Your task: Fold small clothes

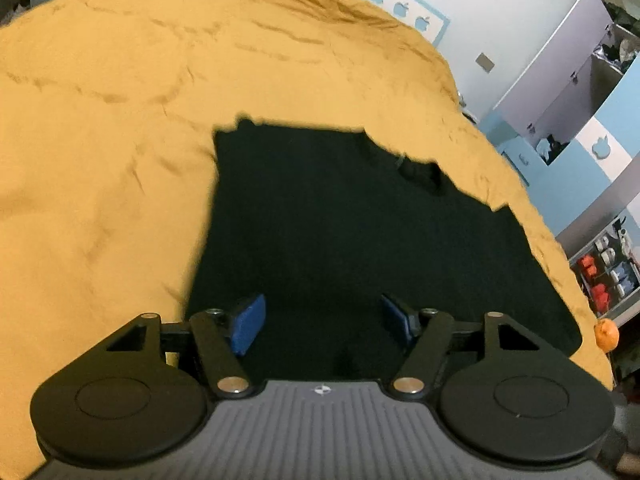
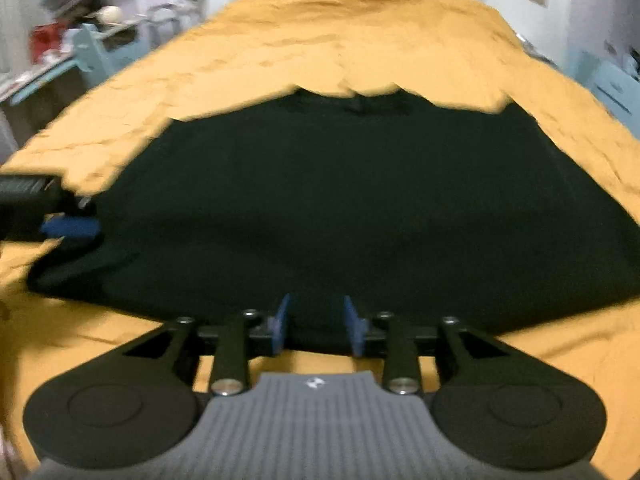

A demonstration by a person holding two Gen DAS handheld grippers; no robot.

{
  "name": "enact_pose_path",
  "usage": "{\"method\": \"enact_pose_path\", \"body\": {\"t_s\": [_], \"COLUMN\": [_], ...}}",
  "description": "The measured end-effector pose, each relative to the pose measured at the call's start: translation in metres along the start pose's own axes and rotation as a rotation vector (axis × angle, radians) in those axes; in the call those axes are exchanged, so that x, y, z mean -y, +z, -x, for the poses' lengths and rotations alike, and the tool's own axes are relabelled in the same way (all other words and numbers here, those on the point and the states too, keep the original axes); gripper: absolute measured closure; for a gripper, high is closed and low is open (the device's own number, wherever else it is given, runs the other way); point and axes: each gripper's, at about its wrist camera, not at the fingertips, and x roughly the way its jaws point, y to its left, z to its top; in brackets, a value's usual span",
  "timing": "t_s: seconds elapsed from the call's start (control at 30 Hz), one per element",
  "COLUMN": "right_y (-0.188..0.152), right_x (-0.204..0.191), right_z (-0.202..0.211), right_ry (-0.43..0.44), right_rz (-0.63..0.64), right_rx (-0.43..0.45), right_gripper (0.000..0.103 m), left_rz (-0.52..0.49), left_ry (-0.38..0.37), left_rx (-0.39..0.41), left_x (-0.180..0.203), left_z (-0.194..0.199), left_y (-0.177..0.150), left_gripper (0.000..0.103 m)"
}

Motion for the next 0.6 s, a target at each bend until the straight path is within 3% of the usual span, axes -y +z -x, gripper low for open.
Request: {"method": "enact_pose_path", "body": {"t_s": [0.17, 0.23, 0.4, 0.5, 0.6], "right_y": [0.005, 0.003, -0.016, -0.022, -0.018], "right_x": [-0.067, -0.095, -0.151, -0.172, -0.186], "right_z": [0.006, 0.003, -0.015, -0.026, -0.040], "right_ry": [0.145, 0.183, 0.170, 0.132, 0.133], "right_rz": [0.225, 0.327, 0.610, 0.713, 0.734], "right_rx": [0.049, 0.058, 0.044, 0.067, 0.080], "right_gripper": [0.070, 0.064, 0.061, 0.061, 0.061], "left_rz": [0.018, 0.052, 0.210, 0.252, 0.292], "left_ry": [0.011, -0.037, -0.110, -0.142, -0.159], "left_rx": [-0.013, -0.060, -0.132, -0.168, -0.198], "left_x": [-0.038, -0.056, -0.098, -0.110, -0.121], "left_z": [0.009, 0.000, -0.036, -0.061, -0.086], "left_y": [0.047, 0.061, 0.077, 0.081, 0.086], "left_gripper": [0.025, 0.025, 0.028, 0.028, 0.028]}}
